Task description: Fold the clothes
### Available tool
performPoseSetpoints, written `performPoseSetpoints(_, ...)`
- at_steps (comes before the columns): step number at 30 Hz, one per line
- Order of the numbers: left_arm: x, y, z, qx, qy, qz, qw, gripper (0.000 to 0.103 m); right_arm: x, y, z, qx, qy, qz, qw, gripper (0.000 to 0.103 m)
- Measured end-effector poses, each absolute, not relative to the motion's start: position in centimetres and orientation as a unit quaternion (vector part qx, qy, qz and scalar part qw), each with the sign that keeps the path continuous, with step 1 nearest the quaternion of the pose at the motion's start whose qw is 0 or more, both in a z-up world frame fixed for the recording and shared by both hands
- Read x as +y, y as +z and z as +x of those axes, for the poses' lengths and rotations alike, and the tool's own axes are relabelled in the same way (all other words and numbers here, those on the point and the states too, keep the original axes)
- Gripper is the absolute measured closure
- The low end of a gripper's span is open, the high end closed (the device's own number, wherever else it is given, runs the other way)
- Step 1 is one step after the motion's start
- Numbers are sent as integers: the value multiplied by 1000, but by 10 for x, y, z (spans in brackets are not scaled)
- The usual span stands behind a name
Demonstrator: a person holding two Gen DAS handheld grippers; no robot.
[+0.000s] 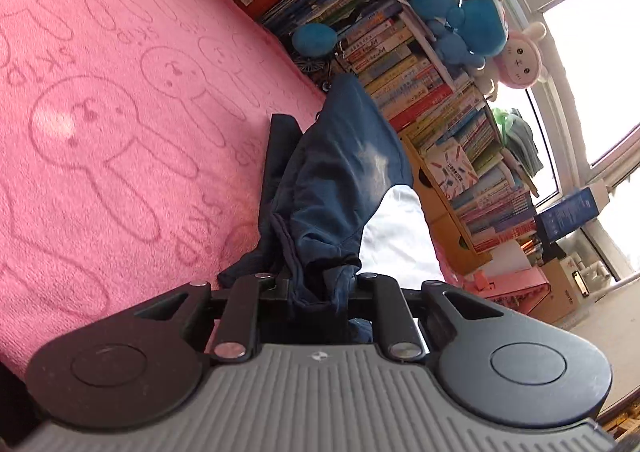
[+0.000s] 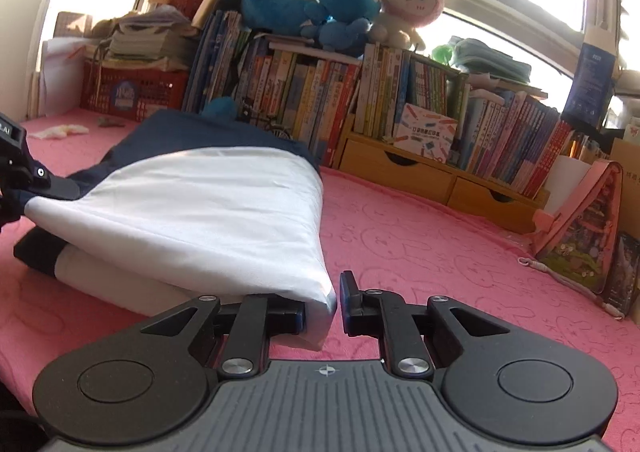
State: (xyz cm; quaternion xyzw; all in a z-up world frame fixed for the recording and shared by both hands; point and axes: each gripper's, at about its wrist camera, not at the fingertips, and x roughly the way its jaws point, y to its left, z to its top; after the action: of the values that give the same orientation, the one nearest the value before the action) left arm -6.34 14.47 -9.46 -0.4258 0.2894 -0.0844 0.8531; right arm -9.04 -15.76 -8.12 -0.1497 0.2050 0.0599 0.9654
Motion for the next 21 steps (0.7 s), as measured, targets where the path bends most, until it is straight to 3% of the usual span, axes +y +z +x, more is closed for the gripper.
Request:
performPoseSetpoints(1,146,-96,-64,290,-88,-430,850,86,-160,-84,-93,208,64,-157,963,73)
performPoseSetpoints(4,152,-97,-66,289,-105,-440,844,84,-164,-89,-106,199,77,-190,958,64)
performPoseSetpoints(13,165,-98,-68,296,-137,-451,831,84,-134,-86,-167,88,174,-318,928,46)
performPoseSetpoints(21,177,-93,-65,296,-181,-493,798,83,-43,-97,-155,14,231,-366,901,40)
